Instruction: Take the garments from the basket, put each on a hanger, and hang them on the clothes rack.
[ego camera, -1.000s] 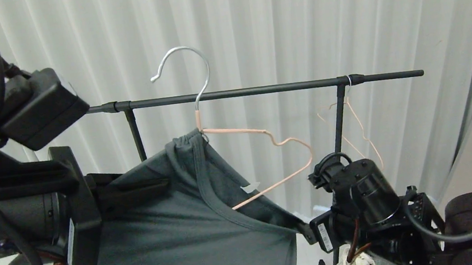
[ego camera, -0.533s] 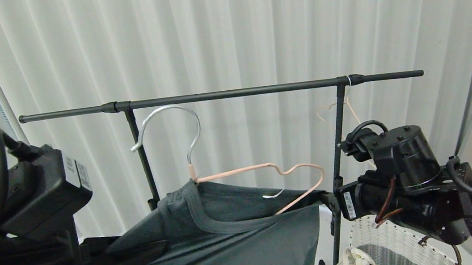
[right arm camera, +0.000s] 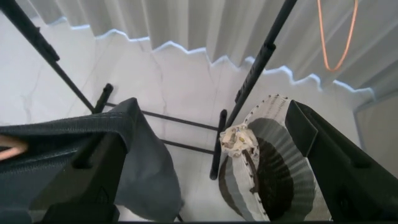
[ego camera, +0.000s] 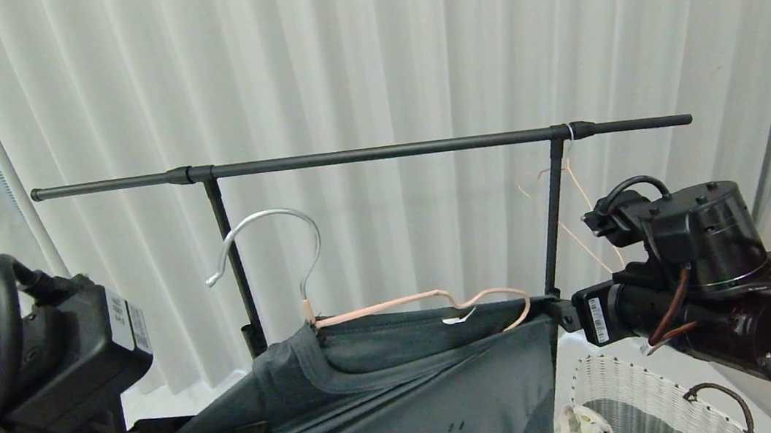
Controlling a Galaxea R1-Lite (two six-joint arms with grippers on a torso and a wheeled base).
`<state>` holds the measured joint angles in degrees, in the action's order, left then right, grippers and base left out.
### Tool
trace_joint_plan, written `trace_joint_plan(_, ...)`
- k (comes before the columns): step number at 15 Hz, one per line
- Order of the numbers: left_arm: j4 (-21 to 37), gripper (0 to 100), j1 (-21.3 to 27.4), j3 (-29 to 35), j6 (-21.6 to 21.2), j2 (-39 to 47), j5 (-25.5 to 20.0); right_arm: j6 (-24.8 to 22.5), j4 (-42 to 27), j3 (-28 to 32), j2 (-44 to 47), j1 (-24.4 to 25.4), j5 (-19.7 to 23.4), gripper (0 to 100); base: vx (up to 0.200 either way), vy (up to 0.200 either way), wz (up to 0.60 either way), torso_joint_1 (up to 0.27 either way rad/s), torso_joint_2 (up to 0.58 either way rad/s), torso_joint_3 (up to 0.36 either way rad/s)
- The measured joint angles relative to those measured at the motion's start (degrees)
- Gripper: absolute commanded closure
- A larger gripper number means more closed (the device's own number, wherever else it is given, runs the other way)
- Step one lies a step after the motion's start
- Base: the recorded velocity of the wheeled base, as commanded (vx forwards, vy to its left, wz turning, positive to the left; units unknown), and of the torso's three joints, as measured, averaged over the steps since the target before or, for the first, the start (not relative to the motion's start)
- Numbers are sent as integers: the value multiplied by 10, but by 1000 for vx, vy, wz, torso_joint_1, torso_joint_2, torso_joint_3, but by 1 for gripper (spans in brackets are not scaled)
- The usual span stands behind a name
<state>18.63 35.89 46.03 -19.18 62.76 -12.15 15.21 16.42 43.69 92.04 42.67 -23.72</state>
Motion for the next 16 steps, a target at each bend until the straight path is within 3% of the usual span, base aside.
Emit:
trace_joint_plan(2,0,100,-1,-4,-5,5,20,-4,-3,-1,-10,0,3,0,0,0,0,0,0,0)
trace_joint_plan(4,0,100,-1,-6,-52,28,73,-25,-10,-1,-23,0,12,0,0,0,0,0,0,0)
trace_joint_plan(7,-5,100,-1,-1,-78,74,90,-42,-10,-1,-38,1,22,0,0,0,0,0,0,0)
trace_joint_plan(12,-74,100,0,2,-73,112,71,-46,-13,-2,-50,9,23,0,0,0,0,0,0,0)
trace_joint_plan(14,-80,100,1,-1,-80,107,28,-47,-13,-7,-47,-15,23,0,0,0,0,0,0,0)
trace_joint_plan(16,-80,100,2,-7,-94,94,21,-47,-12,-10,-37,-49,26,0,0,0,0,0,0,0)
